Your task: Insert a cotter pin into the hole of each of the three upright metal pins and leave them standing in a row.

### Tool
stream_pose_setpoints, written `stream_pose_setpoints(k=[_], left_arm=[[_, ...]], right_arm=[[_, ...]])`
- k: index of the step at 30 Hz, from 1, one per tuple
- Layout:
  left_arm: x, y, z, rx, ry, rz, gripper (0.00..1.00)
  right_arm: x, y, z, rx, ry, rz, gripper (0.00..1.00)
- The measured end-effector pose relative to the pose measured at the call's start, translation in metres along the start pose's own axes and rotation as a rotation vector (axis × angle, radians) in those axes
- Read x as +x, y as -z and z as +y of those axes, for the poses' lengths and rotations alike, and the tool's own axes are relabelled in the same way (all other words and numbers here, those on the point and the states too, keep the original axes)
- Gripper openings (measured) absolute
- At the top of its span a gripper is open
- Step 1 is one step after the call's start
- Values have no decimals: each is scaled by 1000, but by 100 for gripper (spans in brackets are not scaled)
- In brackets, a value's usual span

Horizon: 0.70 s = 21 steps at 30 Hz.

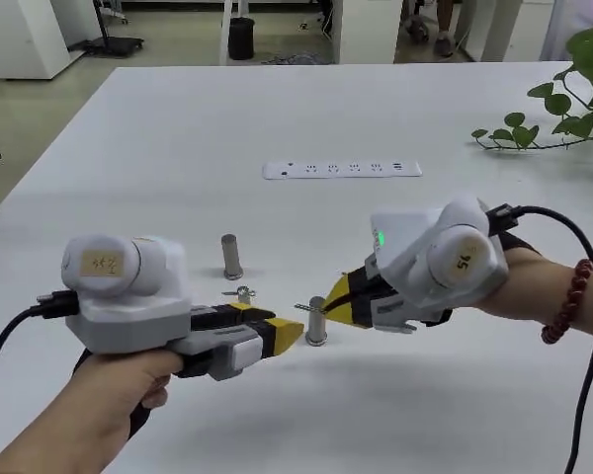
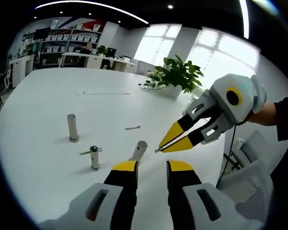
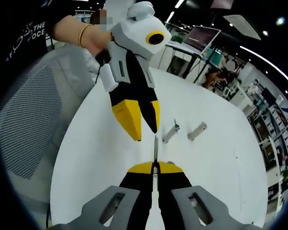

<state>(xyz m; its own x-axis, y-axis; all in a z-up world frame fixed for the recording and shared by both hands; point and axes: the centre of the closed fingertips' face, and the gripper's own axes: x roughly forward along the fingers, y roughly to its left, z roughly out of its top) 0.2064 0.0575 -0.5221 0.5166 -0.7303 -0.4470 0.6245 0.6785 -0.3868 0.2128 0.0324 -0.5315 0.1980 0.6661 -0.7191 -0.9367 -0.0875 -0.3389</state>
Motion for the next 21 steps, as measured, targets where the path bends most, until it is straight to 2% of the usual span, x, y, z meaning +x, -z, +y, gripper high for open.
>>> stream_pose_setpoints(k=[7,11,21], left_arm=[[2,0,-8,-37,37,-3,15],[3,0,-12,-47,57,-5,9],[5,3,-13,-72,64,-4,2]], right_arm=[[2,-9,7,-42,-20,-8,0],[3,-13,10,-66,-25,-7,0],[5,-18,13,-93,-34,-12,0]])
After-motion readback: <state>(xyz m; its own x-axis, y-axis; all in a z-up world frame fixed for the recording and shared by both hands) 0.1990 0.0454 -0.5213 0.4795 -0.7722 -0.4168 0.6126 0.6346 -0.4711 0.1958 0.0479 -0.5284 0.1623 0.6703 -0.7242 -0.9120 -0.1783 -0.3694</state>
